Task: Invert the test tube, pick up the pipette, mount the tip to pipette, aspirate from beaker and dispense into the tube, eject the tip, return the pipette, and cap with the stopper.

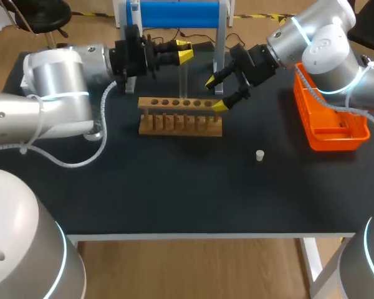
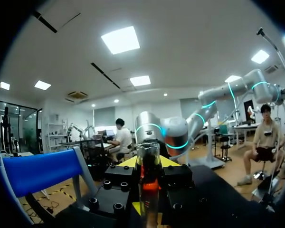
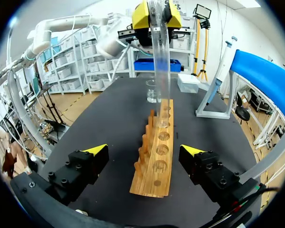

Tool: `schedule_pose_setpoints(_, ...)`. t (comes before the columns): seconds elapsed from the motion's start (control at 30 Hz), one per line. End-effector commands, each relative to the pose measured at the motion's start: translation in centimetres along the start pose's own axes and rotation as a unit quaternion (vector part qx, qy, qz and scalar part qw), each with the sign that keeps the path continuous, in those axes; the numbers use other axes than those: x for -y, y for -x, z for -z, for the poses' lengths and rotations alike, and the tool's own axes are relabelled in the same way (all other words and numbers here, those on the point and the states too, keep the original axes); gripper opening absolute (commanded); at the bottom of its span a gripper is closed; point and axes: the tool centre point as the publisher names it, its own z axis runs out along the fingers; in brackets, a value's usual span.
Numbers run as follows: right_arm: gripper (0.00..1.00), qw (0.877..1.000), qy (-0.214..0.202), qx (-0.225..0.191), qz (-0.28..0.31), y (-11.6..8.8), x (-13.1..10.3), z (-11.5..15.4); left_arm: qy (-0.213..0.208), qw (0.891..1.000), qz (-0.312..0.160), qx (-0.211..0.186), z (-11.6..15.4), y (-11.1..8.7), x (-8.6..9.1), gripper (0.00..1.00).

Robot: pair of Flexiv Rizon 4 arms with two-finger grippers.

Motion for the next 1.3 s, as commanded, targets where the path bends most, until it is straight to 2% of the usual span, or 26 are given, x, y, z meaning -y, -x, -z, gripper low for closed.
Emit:
schedule_pose_setpoints(0.03, 1.0, 1.0, -0.001, -0.001, 0.0, -0.1, 0.0, 0.1, -0.005, 1.0, 0.002, -0.002, -0.2, 0.2, -0.8, 0.0)
schedule_pose_setpoints(0.77, 1.0, 1.0, -0.001, -0.001, 0.0, -0.1, 0.0, 0.1, -0.001, 1.0, -0.001, -0.011, -0.8, 0.3, -2.2, 0.0)
schedule_pose_setpoints(1.0, 1.0, 1.0, -0.001, -0.001, 0.0, -0.1, 0.0, 0.1, 0.04, 0.998, -0.022, -0.03, -0.6, 0.2, -2.6, 0.0)
schedule_pose_setpoints(1.17, 1.0, 1.0, -0.001, -0.001, 0.0, -0.1, 0.0, 0.1, 0.046, 0.998, -0.016, -0.027, -0.2, 0.1, -2.9, 0.0)
schedule_pose_setpoints(1.3, 1.0, 1.0, -0.001, -0.001, 0.0, -0.1, 0.0, 0.1, 0.068, 0.997, -0.014, -0.032, 0.0, -0.1, -3.2, 0.0)
